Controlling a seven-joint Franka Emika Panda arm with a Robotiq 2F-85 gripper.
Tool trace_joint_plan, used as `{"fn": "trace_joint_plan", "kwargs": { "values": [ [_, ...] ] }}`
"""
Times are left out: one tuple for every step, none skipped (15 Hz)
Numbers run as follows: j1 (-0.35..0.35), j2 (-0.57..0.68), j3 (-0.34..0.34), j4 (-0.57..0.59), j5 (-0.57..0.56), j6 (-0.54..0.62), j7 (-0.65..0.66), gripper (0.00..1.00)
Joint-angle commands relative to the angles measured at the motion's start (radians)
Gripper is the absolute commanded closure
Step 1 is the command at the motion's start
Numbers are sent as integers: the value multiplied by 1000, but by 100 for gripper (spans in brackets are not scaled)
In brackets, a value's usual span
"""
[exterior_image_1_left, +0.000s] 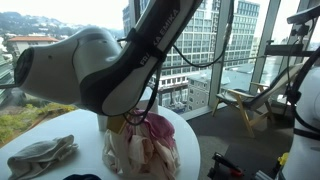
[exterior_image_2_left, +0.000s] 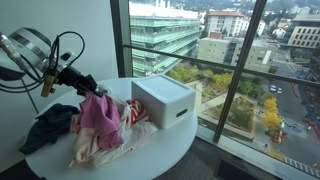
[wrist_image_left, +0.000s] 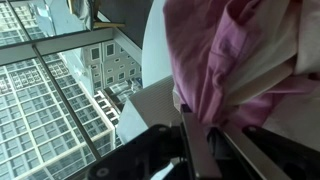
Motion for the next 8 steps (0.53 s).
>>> {"fn": "trace_joint_plan", "kwargs": {
  "values": [
    [-12,37,-24,42,-31,173,96,88],
    [-12,40,-32,45,-40,219,126,88],
    [-16,39,-40,46,-36,267,158,88],
    [-20,42,-46,45,-22,301,169,88],
    [-23,47,-55,40,-19,318,180,90],
    [-27,52,-65,30,-20,333,194,91],
    [-31,55,-76,19,-25,336,213,91],
    [-38,63,-86,8,-27,351,228,91]
  ]
}}
